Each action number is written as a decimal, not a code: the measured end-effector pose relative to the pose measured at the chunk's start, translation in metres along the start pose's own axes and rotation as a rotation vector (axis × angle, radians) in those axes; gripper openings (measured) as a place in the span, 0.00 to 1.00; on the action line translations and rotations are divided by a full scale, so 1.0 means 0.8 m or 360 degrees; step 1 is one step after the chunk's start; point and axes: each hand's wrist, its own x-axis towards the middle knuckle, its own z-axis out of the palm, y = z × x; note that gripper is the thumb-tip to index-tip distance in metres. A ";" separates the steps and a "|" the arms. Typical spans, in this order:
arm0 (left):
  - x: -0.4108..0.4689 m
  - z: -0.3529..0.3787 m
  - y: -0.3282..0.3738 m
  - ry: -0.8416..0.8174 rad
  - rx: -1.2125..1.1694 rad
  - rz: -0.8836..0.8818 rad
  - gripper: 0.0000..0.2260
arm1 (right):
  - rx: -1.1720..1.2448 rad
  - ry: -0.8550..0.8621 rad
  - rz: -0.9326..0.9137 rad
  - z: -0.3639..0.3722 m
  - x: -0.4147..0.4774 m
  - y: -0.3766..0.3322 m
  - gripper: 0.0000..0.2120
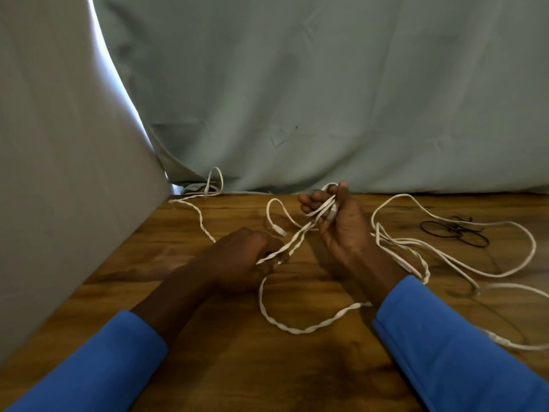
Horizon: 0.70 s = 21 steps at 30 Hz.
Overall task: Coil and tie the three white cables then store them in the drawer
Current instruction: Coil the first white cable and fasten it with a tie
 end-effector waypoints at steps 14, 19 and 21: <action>-0.017 -0.030 0.012 0.1160 0.0065 0.0342 0.07 | -0.1901 -0.0354 -0.0323 -0.002 -0.033 0.027 0.21; -0.019 -0.032 0.002 0.1385 -0.0002 0.0190 0.11 | -0.1442 -0.0393 -0.0041 0.021 -0.047 0.025 0.21; -0.018 -0.032 0.001 0.1426 -0.0088 0.0137 0.10 | -0.1295 -0.0480 0.0028 0.024 -0.048 0.025 0.22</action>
